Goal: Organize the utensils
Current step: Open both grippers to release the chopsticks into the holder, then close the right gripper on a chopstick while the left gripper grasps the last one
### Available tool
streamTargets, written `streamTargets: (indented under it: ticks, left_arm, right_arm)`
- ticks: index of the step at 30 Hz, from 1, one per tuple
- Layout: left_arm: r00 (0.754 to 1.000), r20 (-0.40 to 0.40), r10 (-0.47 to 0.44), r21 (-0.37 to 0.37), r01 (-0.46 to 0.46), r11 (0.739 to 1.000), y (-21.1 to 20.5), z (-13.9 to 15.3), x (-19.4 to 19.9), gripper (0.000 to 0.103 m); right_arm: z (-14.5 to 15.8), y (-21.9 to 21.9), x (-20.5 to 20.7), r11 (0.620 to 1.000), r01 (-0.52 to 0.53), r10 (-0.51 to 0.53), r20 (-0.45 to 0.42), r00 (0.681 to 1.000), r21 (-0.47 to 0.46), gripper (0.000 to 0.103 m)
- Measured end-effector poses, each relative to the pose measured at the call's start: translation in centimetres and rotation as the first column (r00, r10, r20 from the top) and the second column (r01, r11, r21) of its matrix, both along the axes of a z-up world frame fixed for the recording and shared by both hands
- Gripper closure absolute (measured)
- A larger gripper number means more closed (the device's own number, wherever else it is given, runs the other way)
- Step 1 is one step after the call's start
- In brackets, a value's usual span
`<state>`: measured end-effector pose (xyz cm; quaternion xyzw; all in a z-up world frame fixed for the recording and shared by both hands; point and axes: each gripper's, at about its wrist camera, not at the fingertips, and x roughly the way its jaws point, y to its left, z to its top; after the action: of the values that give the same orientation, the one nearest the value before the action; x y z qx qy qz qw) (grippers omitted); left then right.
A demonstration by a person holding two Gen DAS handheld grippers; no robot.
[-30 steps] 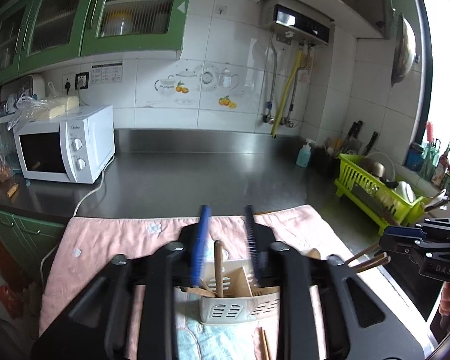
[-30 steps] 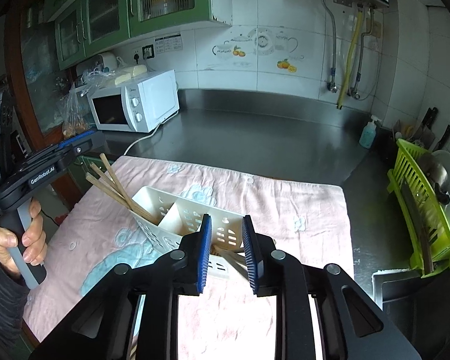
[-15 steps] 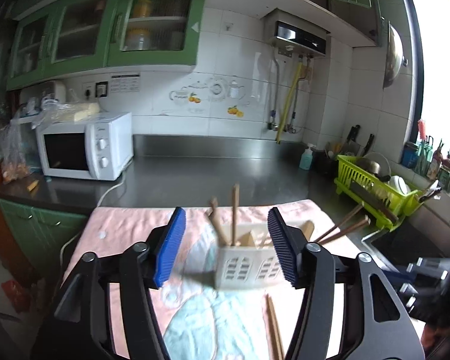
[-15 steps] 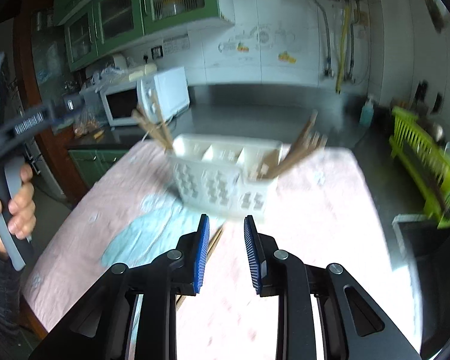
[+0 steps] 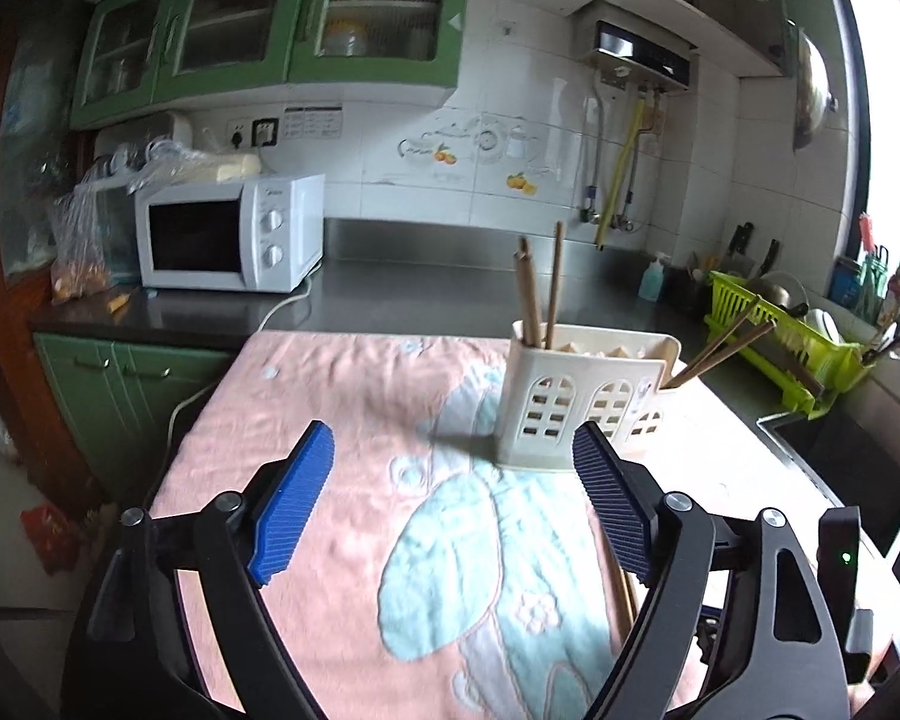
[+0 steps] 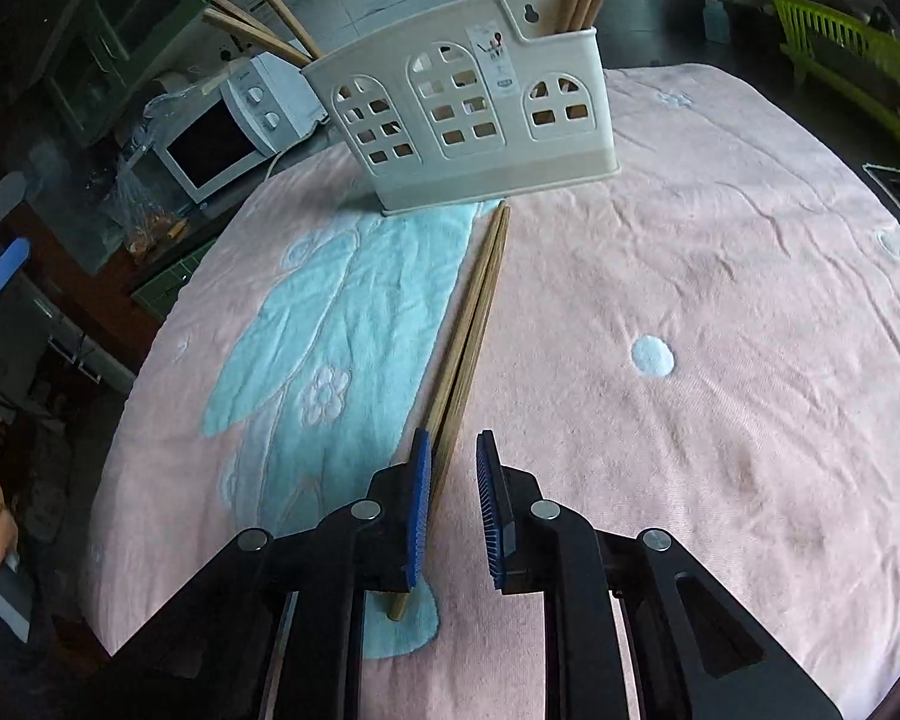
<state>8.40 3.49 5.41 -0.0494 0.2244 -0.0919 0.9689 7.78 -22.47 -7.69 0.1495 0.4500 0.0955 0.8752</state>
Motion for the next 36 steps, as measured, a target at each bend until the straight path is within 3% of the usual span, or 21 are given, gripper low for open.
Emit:
streamTargets:
  ticks: [4, 25, 36]
  left_arm:
    - [1.0, -0.011, 0.018, -0.04, -0.018, 0.999, 1.7, -1.2, -0.5, 0.019]
    - [0.997, -0.075, 0.03, -0.044, -0.033, 0.998, 3.3, -4.9, -0.5, 0.018]
    - [0.986, -0.13, -0.099, -0.011, 0.099, 0.995, -1.1, -7.7, -2.4, 0.019]
  right_arm:
    - [-0.7, 0.7, 0.1, 1.0, 0.013, -0.013, -0.02, 1.0, -0.012, 0.088]
    - [-1.7, 3.9, 1.1, 0.976, 0.041, -0.042, 0.003, 0.999, -0.214, 0.094]
    - [-1.7, -0.1, -1.1, 0.98, 0.08, -0.078, 0.018, 0.997, -0.181, 0.097]
